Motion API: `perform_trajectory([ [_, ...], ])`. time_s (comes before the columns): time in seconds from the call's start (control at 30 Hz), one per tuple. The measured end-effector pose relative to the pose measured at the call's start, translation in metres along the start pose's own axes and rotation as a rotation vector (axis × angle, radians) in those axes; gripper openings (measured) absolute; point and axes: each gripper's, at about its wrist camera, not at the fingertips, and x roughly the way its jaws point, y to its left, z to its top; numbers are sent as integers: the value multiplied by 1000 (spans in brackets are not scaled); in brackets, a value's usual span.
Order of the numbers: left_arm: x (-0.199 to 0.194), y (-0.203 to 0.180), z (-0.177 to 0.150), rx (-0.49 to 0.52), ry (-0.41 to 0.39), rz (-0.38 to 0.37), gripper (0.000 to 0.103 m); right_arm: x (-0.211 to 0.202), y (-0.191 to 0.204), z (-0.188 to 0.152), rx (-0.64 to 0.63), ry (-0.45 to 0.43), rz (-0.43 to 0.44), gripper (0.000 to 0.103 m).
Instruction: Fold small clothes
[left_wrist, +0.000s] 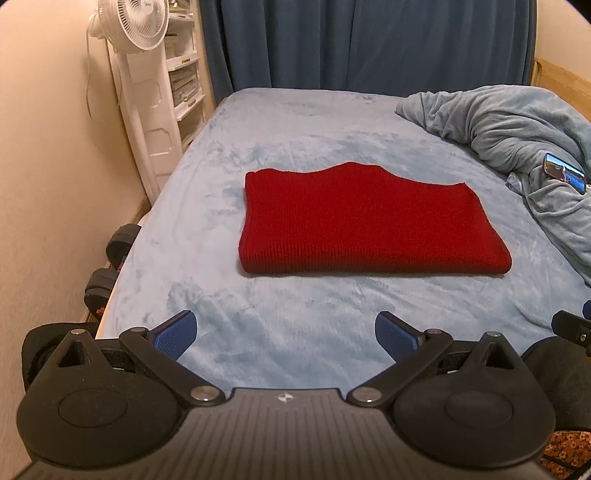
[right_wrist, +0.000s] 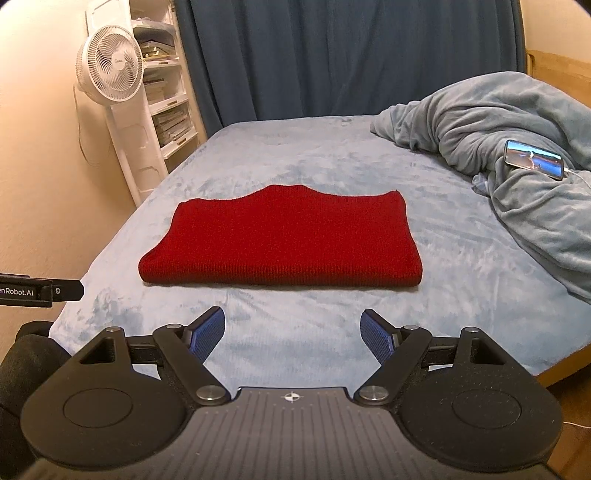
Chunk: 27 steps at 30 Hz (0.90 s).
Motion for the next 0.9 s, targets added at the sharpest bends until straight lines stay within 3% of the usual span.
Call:
perform_trajectory([
  [0.9, 56, -8, 28, 24, 95, 45, 103, 64, -27, 9, 135, 123, 2, 82],
])
